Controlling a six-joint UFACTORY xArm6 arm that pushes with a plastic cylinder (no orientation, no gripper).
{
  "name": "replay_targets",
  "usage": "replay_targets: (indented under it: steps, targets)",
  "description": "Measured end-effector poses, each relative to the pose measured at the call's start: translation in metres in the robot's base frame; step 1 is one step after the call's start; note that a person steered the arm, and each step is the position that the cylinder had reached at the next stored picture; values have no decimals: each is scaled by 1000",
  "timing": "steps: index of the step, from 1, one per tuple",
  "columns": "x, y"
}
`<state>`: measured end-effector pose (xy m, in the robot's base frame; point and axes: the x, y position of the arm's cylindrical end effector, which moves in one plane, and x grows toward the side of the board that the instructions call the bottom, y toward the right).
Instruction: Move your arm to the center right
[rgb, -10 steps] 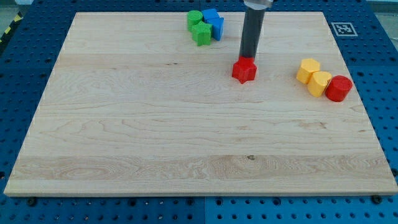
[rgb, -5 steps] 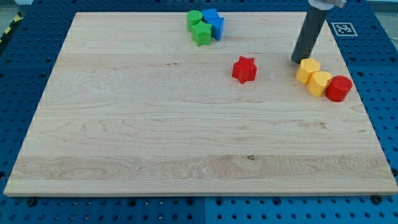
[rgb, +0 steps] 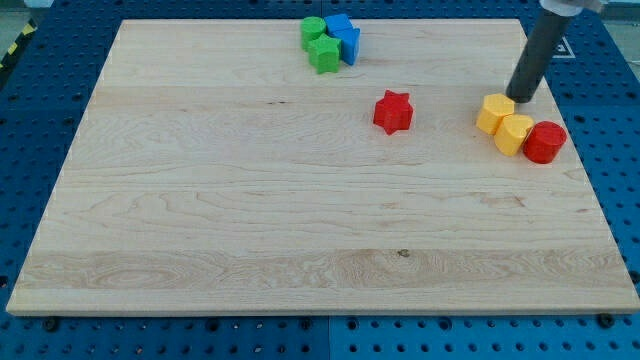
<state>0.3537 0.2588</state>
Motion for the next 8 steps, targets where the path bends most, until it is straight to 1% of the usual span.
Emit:
replay_targets:
  steps: [1,3,5,6,7,8]
  targets:
    - [0,14]
    - [2,86]
    - [3,86]
    - [21,78]
    - [28,35]
    - [26,27]
